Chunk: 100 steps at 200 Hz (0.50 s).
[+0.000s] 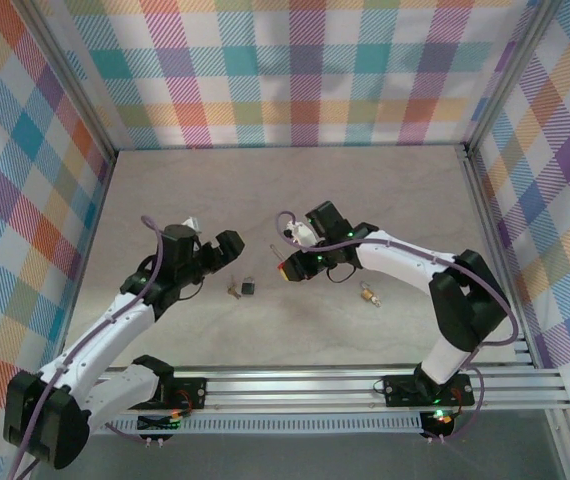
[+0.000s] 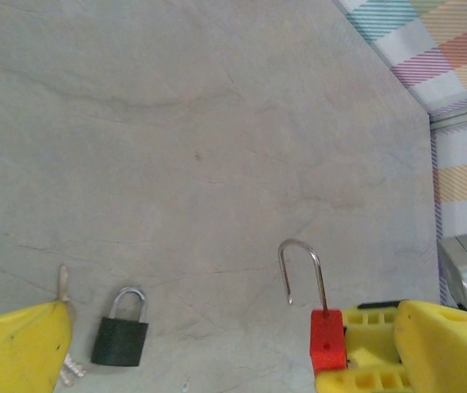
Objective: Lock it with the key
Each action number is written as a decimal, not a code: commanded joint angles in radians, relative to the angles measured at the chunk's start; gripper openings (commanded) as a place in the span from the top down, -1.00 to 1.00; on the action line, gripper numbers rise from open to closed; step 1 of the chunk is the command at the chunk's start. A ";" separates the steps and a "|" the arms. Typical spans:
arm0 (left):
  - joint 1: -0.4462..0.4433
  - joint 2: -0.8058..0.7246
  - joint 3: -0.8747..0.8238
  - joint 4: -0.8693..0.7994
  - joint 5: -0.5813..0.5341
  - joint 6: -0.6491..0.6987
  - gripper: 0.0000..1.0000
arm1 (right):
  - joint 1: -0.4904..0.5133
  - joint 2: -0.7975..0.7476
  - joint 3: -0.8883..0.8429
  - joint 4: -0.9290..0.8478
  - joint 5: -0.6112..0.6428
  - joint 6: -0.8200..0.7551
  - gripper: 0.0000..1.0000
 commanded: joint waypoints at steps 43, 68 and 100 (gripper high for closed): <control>0.007 0.098 -0.045 0.414 0.211 -0.114 -1.00 | 0.003 -0.108 -0.064 0.132 -0.273 -0.031 1.00; 0.007 0.130 -0.070 0.523 0.269 -0.147 -1.00 | 0.003 -0.138 -0.079 0.147 -0.317 -0.031 1.00; 0.007 0.148 -0.112 0.647 0.331 -0.195 -1.00 | 0.003 -0.144 -0.084 0.160 -0.343 -0.027 1.00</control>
